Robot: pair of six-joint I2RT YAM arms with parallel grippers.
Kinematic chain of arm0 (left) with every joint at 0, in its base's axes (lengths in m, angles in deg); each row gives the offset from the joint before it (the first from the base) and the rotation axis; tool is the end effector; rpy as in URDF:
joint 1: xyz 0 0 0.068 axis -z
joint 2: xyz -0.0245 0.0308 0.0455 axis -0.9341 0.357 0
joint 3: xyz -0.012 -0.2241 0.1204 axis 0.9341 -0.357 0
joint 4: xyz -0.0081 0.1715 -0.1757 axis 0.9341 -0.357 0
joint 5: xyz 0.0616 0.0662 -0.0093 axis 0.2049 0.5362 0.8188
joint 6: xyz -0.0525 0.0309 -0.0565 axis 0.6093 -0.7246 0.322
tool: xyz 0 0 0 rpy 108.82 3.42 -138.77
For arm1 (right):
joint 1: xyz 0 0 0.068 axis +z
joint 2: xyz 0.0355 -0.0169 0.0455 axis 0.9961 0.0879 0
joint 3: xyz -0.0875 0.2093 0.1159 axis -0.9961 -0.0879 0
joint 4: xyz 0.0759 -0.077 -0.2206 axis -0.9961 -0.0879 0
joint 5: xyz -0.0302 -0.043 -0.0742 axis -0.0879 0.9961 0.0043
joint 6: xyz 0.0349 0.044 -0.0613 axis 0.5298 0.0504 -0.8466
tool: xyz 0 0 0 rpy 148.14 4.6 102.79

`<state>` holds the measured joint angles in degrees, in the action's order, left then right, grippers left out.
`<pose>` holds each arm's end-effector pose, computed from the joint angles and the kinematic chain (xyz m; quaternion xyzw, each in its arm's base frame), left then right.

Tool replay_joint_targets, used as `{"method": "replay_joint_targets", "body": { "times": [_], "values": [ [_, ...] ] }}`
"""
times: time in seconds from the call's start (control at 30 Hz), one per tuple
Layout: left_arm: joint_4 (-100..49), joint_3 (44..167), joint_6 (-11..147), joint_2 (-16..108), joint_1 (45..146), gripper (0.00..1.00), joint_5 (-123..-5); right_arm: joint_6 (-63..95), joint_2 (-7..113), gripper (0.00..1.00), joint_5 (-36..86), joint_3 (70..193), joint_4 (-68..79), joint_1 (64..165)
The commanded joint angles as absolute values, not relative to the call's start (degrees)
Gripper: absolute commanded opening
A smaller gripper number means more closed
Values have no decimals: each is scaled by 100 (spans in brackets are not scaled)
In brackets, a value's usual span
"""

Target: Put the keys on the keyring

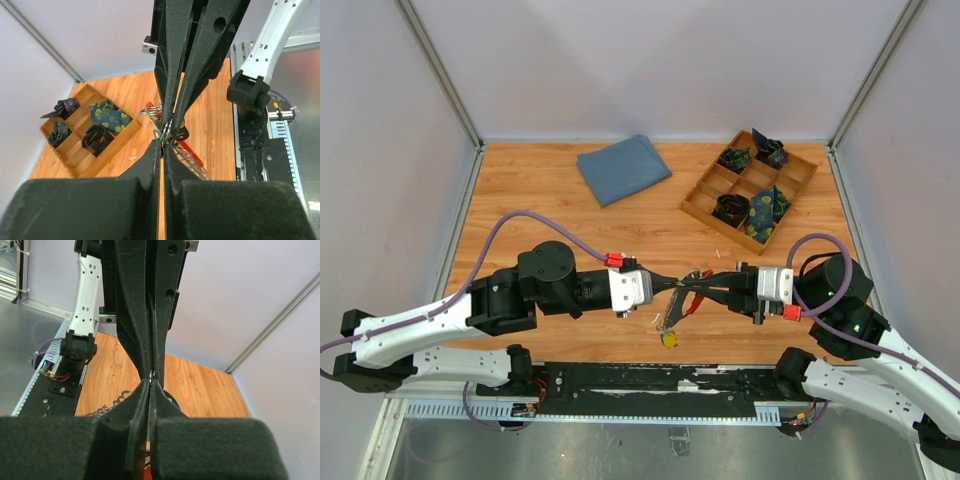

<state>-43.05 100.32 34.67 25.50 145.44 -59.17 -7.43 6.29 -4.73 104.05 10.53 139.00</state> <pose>0.0516 -0.2303 0.4117 0.5611 0.4621 -0.3343 0.5999 0.0532 0.1476 0.4057 -0.5310 0.3069 0.4226 0.6673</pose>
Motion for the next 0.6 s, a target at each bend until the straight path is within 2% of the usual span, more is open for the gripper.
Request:
{"method": "replay_joint_targets", "body": {
  "times": [0.0,0.27,0.57],
  "values": [
    [-4299,10364,3468,2622,14581,1,-5835,-1139,595,5,-191,10623,548,13998],
    [-5036,10717,3305,2894,14581,1,-5358,-1451,659,21,268,11035,-478,13998],
    [-6031,11178,3089,3355,14581,0,-4660,-1451,1043,22,996,11526,-1413,13997]
  ]
}}
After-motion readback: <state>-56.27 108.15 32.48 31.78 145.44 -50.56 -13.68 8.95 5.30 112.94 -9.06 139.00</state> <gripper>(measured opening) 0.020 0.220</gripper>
